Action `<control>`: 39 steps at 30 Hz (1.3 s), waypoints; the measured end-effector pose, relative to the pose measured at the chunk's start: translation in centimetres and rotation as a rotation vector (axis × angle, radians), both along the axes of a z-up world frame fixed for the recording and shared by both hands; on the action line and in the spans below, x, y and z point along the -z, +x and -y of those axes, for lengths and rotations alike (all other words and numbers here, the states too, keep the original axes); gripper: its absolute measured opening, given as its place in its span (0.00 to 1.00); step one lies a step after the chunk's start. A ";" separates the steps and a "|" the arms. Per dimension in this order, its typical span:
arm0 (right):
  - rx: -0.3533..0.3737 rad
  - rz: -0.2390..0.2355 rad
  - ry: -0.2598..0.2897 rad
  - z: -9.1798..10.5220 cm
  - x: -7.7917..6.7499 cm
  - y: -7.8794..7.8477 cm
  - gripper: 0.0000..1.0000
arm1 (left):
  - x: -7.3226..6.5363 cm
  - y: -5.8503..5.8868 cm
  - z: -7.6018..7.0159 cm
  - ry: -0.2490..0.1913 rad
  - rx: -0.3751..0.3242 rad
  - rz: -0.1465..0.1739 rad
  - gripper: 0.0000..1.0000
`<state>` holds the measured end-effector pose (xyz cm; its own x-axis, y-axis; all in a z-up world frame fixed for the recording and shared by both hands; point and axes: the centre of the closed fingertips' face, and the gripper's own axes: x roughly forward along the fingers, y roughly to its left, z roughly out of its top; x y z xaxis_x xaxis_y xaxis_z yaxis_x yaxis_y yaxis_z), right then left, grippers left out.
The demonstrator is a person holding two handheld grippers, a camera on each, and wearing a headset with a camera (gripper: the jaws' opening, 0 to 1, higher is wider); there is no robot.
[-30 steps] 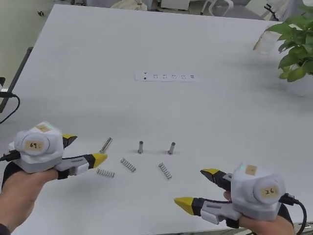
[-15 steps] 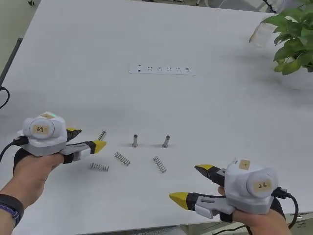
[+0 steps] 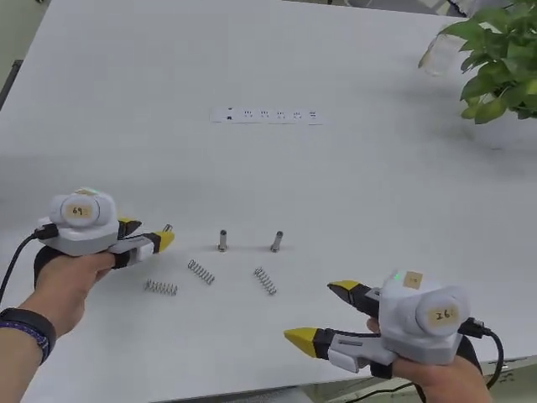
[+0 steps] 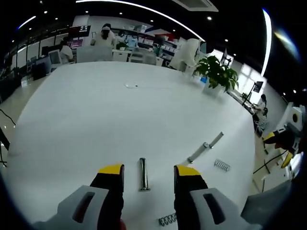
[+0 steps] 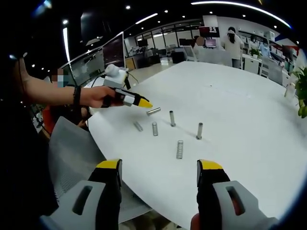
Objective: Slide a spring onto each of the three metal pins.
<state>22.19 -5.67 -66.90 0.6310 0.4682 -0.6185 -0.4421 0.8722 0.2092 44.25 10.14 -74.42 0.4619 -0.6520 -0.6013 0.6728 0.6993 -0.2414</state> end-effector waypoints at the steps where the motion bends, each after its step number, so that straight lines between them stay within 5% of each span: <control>1: 0.004 0.001 0.003 0.1 0.0 0.1 0.62 | 0.3 0.1 0.2 0.001 -0.003 -0.007 0.34; 28: 0.007 -0.021 0.000 0.8 0.4 0.6 0.61 | 3.4 1.5 1.3 0.033 -0.044 -0.067 0.07; 39: -0.005 -0.022 -0.002 0.7 0.3 1.1 0.61 | 3.6 1.9 1.9 0.106 0.000 -0.010 0.00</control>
